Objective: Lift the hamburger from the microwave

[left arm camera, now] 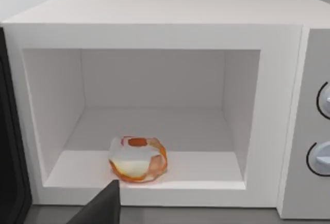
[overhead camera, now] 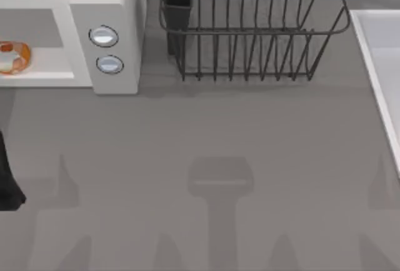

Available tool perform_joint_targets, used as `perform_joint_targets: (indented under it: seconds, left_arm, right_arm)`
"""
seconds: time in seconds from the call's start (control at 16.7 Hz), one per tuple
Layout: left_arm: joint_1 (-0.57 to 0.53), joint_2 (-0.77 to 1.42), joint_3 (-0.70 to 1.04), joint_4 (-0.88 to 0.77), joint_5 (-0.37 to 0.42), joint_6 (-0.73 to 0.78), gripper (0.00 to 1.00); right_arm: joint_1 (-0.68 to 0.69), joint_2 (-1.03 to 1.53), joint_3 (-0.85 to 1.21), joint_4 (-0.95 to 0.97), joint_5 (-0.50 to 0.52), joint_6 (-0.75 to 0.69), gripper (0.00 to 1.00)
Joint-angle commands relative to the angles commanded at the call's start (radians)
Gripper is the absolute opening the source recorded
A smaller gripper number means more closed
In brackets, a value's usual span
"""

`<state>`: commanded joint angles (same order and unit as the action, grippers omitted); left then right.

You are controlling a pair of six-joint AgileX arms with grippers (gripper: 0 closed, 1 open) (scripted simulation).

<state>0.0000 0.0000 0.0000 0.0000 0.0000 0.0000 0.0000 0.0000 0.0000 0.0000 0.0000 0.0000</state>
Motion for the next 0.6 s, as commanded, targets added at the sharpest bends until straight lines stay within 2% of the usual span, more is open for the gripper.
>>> perform_joint_targets:
  seconds: [0.3,0.6]
  left_arm:
    - [0.002,0.029,0.011,0.014,0.002,0.001,1.00]
    - [0.018,0.268,0.102,0.127,0.022,0.009,1.00]
  right_arm:
    - [0.000,0.000,0.000,0.000,0.000,0.000,1.00]
    - [0.000,0.000,0.000,0.000,0.000,0.000,1.00]
